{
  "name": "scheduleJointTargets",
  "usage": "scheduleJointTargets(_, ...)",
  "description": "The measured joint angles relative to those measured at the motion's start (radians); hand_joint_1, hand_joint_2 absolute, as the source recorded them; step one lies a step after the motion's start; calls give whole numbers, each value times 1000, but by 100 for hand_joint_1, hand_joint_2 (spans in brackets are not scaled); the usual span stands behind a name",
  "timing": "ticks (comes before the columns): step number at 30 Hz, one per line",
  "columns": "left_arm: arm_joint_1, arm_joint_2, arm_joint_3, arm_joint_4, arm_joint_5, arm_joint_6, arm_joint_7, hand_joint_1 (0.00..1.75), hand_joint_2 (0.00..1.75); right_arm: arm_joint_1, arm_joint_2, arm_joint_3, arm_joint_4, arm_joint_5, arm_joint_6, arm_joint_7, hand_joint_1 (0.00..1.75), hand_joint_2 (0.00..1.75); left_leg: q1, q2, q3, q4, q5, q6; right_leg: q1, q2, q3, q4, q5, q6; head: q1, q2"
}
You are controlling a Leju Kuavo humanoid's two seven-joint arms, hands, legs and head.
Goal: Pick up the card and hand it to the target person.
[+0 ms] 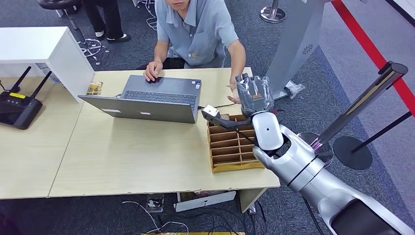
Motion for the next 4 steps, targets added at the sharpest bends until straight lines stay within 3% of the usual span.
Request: scheduleJointTargets(4, 0, 0, 0, 0, 0, 1, -5, 0, 0, 1, 1, 0, 6, 0, 1, 1, 9, 175, 0, 0, 0, 0, 0, 0, 0, 0, 0, 0, 0, 0, 0, 0)
